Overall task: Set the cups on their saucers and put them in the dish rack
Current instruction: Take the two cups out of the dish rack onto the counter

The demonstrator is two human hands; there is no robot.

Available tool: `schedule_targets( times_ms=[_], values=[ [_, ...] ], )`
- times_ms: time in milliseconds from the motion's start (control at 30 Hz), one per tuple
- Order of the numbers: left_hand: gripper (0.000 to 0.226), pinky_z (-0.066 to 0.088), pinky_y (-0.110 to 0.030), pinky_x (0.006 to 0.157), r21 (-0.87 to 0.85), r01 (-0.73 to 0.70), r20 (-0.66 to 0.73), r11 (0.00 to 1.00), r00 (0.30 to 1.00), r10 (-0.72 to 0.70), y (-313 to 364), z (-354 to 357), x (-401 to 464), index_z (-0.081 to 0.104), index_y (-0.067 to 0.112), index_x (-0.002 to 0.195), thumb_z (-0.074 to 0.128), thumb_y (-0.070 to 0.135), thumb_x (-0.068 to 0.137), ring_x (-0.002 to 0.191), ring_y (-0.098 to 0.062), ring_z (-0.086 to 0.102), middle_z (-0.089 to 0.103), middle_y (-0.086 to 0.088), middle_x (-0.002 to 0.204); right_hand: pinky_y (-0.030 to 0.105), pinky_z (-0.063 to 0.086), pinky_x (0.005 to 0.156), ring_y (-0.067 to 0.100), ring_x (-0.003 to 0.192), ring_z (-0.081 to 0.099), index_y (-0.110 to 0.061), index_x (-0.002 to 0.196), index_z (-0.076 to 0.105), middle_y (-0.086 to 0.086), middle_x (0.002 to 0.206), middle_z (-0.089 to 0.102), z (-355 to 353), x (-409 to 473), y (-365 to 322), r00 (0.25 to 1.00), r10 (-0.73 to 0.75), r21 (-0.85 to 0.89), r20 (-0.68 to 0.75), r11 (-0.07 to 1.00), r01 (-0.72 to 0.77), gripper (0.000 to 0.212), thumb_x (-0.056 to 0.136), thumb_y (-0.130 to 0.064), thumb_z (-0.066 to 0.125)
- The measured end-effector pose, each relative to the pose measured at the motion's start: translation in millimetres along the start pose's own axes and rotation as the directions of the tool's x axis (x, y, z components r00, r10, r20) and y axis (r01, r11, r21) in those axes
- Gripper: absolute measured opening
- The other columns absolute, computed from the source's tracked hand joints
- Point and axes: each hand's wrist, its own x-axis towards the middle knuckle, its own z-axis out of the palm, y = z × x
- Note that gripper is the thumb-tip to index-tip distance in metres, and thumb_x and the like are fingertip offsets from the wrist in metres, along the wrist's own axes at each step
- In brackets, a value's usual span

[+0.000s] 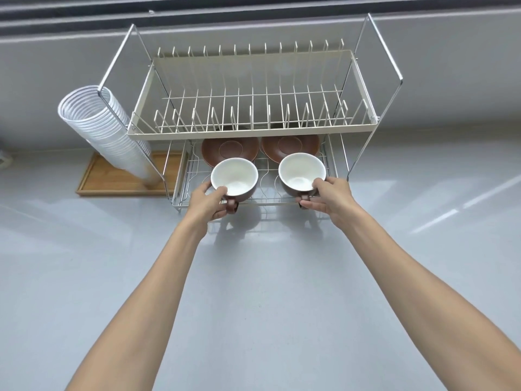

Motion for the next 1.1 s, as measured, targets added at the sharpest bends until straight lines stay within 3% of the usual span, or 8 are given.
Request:
schedule_targets(
  times_ms=[100, 367, 567, 733, 933, 1100],
  values=[
    [0.052, 0.052, -0.016, 0.046, -0.029, 0.013, -0.042, 0.999, 0.999, -0.014, 1, 2, 1, 0.049, 0.017, 0.142, 0.052, 0.008, 0.090, 0.053, -0.008, 0.070, 0.066, -0.001, 0.087, 0.025, 0.058, 0.047, 0.038, 0.074, 0.073, 0.007, 0.126, 0.052, 0.025, 0.090, 0.064, 1, 0, 2, 1.000, -0.008, 0.009, -0.019, 1.000, 0.008, 0.036, 0.091, 0.003, 0.043],
    [0.049, 0.050, -0.014, 0.044, -0.113, -0.038, -0.100, 0.993, 0.995, 0.027, 3, 8, -18, 0.047, 0.015, 0.142, 0.049, 0.006, 0.094, 0.051, -0.010, 0.066, 0.065, -0.002, 0.084, 0.031, 0.062, 0.055, 0.035, 0.067, 0.073, 0.007, 0.126, 0.053, 0.023, 0.085, 0.066, -6, -19, 2, 0.997, -0.068, 0.029, -0.038, 0.997, 0.069, 0.039, 0.088, 0.003, 0.043],
    [0.042, 0.049, -0.016, 0.045, -0.112, -0.100, -0.104, 0.989, 0.991, 0.088, -2, 13, -53, 0.051, 0.014, 0.133, 0.049, 0.004, 0.093, 0.046, -0.007, 0.065, 0.063, -0.003, 0.083, 0.035, 0.063, 0.060, 0.033, 0.061, 0.071, 0.006, 0.115, 0.058, 0.025, 0.087, 0.062, -24, -59, 14, 0.993, -0.116, 0.028, -0.015, 0.993, 0.116, 0.031, 0.088, 0.004, 0.043],
    [0.048, 0.052, -0.017, 0.048, -0.120, -0.052, -0.058, 0.991, 0.997, 0.046, -29, 25, -93, 0.049, 0.015, 0.139, 0.050, 0.004, 0.092, 0.061, -0.020, 0.065, 0.065, -0.014, 0.100, 0.033, 0.063, 0.059, 0.035, 0.063, 0.072, 0.006, 0.116, 0.060, 0.025, 0.082, 0.062, -55, -98, 42, 0.995, -0.081, 0.033, -0.058, 0.996, 0.083, 0.033, 0.088, 0.005, 0.042],
    [0.041, 0.053, -0.017, 0.047, -0.110, 0.003, 0.044, 0.994, 0.999, 0.002, -58, 61, -128, 0.051, 0.020, 0.129, 0.050, 0.002, 0.092, 0.055, -0.021, 0.063, 0.066, -0.014, 0.095, 0.034, 0.063, 0.059, 0.034, 0.061, 0.071, 0.008, 0.113, 0.061, 0.023, 0.071, 0.063, -103, -127, 79, 0.986, -0.037, 0.090, -0.163, 0.995, 0.052, 0.031, 0.087, 0.005, 0.043],
    [0.045, 0.054, -0.018, 0.048, -0.068, 0.042, 0.119, 0.997, 0.992, -0.033, -75, 103, -146, 0.050, 0.017, 0.132, 0.047, -0.001, 0.091, 0.064, -0.032, 0.062, 0.066, -0.019, 0.095, 0.033, 0.063, 0.058, 0.034, 0.063, 0.070, 0.005, 0.115, 0.061, 0.023, 0.069, 0.065, -143, -140, 96, 0.974, -0.007, 0.147, -0.228, 0.988, 0.041, 0.031, 0.089, 0.004, 0.044]
  ],
)
